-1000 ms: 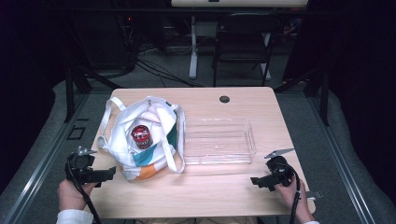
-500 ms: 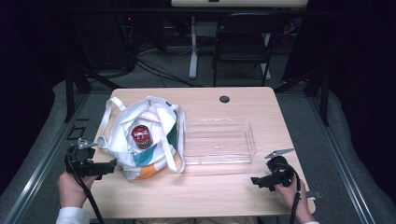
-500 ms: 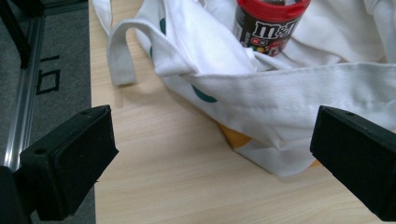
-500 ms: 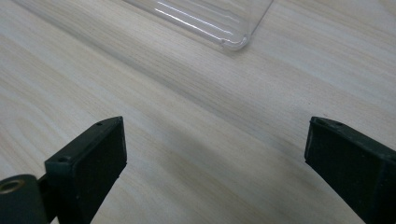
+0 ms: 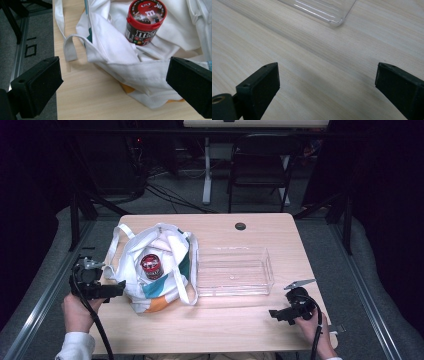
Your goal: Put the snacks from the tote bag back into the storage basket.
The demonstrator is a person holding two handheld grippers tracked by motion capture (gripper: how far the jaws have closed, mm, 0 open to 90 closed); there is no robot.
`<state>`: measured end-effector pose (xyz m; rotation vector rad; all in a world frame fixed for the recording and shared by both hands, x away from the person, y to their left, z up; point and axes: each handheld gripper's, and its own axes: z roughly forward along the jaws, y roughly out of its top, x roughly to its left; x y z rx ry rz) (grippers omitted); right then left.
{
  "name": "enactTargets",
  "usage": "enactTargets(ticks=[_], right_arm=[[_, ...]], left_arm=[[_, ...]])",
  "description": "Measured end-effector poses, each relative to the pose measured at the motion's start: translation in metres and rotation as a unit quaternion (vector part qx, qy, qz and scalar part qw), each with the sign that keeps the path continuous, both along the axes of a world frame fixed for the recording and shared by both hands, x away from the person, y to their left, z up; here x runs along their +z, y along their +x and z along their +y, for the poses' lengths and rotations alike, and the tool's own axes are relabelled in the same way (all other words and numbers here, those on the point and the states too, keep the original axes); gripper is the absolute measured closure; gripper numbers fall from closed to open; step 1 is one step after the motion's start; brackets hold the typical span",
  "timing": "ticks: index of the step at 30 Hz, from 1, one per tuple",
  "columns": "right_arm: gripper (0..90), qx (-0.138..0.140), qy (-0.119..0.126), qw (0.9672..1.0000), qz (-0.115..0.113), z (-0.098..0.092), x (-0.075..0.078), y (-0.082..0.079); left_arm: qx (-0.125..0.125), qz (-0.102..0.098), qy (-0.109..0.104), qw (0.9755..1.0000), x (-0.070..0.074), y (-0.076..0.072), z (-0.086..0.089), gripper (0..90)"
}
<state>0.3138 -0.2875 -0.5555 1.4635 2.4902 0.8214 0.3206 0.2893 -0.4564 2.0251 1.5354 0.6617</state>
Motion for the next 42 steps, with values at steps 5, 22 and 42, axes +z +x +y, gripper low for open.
enactTargets(ticks=[5, 22, 42], right_arm=[[5.2, -0.006, 0.007, 1.0000, -0.004, 0.000, -0.001, -0.001], [5.4, -0.002, -0.001, 1.0000, 0.000, -0.002, 0.001, 0.000], [5.5, -0.003, 0.002, 1.0000, 0.000, -0.003, 0.002, -0.001]], left_arm=[[-0.004, 0.000, 0.003, 1.0000, 0.003, 0.008, -0.004, 0.2], [-0.023, 0.002, 0.006, 0.9997, 0.007, 0.033, -0.023, 0.2], [-0.045, 0.013, 0.015, 0.9988, 0.010, 0.057, -0.046, 0.3]])
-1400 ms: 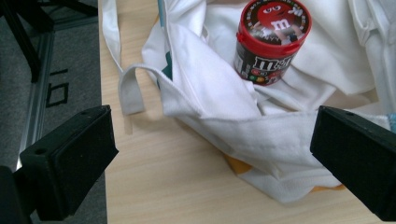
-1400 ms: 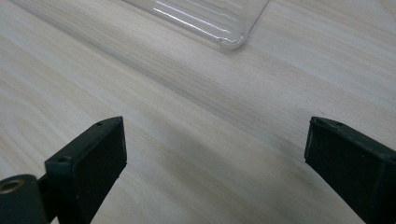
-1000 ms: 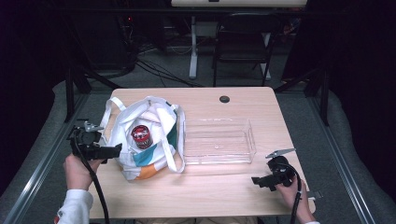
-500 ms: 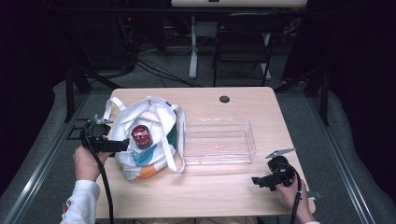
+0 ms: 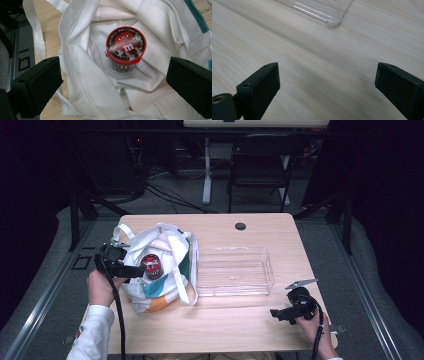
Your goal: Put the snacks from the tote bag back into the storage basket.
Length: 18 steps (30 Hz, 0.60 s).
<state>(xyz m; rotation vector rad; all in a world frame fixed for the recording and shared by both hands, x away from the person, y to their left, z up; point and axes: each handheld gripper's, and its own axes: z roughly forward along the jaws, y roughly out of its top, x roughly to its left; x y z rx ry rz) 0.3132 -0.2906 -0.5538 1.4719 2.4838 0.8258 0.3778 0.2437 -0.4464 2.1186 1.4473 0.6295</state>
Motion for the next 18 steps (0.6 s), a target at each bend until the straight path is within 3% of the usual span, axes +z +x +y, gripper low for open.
enactTargets(ticks=[18], right_arm=[[5.6, 0.000, 0.002, 1.0000, 0.001, 0.000, -0.001, 0.000]], left_arm=[[-0.010, 0.040, 0.003, 0.9992, -0.002, 0.033, -0.019, 0.4]])
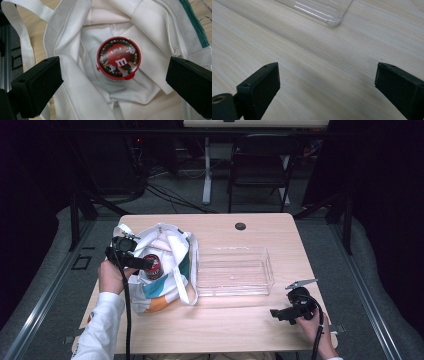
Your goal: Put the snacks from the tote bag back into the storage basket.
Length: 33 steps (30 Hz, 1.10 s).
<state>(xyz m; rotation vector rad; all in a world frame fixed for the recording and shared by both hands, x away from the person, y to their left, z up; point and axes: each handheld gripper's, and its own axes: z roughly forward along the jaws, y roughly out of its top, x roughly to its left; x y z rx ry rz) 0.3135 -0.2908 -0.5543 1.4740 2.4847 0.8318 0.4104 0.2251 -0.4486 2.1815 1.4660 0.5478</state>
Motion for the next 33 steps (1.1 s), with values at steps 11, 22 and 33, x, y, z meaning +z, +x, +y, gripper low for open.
enactTargets(ticks=[11, 22, 33], right_arm=[[5.8, -0.002, 0.001, 1.0000, 0.000, 0.000, 0.000, 0.000], [5.9, 0.003, 0.000, 1.0000, 0.003, 0.000, 0.000, 0.001], [5.9, 0.000, 0.002, 1.0000, 0.002, 0.000, 0.000, 0.000]], left_arm=[[-0.005, 0.036, 0.007, 0.9993, -0.011, 0.017, -0.008, 1.1], [-0.009, 0.067, 0.022, 0.9975, -0.026, 0.032, -0.017, 3.3], [-0.006, 0.094, 0.029, 0.9951, -0.034, 0.041, -0.016, 3.6]])
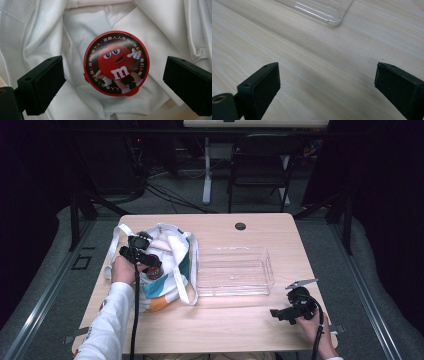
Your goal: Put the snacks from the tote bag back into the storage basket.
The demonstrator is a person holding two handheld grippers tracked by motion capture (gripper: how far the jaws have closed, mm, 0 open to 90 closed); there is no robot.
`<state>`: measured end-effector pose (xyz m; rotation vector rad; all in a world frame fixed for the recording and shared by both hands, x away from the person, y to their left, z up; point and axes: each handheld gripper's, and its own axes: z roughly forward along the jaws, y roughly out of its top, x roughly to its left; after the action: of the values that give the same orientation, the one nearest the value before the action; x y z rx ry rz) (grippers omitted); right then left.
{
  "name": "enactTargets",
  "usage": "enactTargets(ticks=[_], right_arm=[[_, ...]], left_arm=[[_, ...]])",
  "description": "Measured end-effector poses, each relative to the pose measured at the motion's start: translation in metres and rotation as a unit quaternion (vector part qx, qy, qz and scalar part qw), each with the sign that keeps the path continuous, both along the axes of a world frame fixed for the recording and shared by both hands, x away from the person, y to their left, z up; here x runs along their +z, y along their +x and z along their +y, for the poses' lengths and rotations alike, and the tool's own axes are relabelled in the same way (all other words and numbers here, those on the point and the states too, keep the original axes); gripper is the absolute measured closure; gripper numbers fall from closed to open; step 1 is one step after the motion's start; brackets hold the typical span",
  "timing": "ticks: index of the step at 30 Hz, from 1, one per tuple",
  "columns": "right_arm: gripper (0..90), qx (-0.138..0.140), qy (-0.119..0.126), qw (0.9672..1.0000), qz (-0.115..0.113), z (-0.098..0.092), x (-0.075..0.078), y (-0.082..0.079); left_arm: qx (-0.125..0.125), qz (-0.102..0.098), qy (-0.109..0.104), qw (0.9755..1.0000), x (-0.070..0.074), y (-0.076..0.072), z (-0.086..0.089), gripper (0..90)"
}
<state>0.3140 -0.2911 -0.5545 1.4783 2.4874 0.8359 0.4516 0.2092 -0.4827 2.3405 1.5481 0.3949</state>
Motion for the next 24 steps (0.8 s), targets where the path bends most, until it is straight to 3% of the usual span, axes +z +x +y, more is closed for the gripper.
enactTargets(ticks=[11, 24], right_arm=[[6.0, 0.000, 0.001, 1.0000, 0.000, 0.000, 0.000, 0.000], [6.3, -0.001, 0.002, 1.0000, -0.002, 0.000, 0.001, 0.000]], left_arm=[[-0.008, 0.024, -0.005, 0.9997, -0.005, 0.005, 0.000, 8.5], [-0.002, 0.047, -0.015, 0.9988, -0.014, 0.012, 0.001, 15.7]])
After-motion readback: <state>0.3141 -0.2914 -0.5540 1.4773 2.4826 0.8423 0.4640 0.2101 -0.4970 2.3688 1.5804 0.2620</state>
